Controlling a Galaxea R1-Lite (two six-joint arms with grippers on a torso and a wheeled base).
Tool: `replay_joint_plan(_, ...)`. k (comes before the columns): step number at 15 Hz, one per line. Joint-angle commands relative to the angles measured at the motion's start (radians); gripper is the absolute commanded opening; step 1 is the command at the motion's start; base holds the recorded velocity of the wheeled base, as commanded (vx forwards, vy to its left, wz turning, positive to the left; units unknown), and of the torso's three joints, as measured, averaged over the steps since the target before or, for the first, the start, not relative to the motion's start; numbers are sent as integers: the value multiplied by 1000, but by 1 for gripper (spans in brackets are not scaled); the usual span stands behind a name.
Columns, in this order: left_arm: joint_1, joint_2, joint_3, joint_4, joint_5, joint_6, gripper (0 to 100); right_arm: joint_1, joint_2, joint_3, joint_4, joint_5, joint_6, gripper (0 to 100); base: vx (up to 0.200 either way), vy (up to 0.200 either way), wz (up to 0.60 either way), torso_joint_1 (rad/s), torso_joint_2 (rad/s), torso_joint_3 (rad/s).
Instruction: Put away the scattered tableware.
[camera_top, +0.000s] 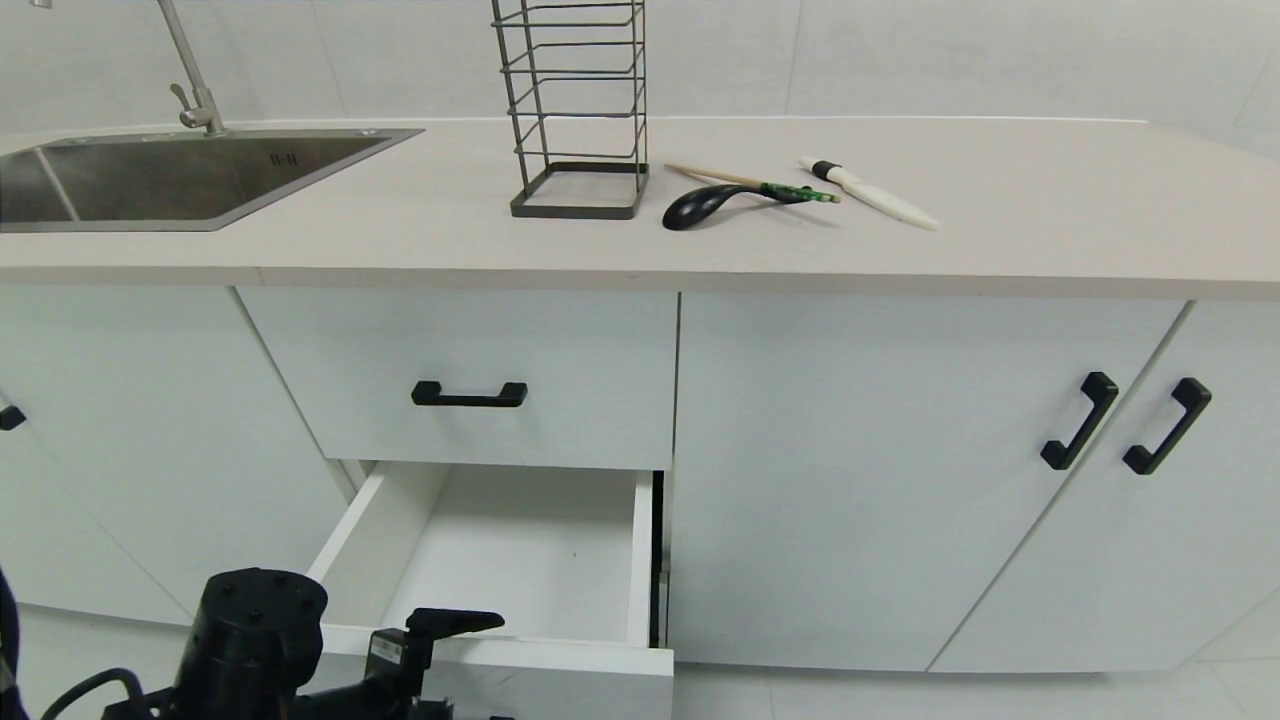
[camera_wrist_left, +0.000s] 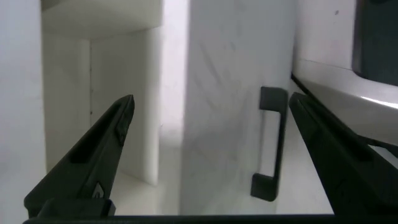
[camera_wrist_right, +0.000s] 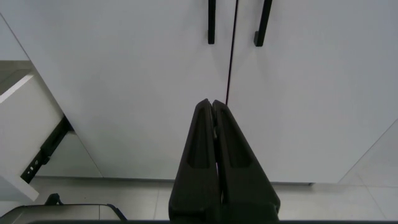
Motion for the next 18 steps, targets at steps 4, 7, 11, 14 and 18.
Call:
replay_joint_plan(4,-42,5,2,21,0,-1,100,0,1,0,0,-1,0,0,0,0,0,0,0,0)
replay_joint_plan(7,-42,-1,2,25,-3,-1,100,0,1,0,0,1,0,0,0,0,0,0,0,0)
replay_joint_plan(11,-58,-8,2,25,-3,1,100,0,1,0,0,-1,0,0,0,0,0,0,0,0)
replay_joint_plan(14,-72,-34,2,24,-3,-1,100,0,1,0,0,1,0,0,0,0,0,0,0,0)
replay_joint_plan(18,-134,-151,-6,24,0,-45,100,0,1,0,0,1,0,0,0,0,0,0,0,0)
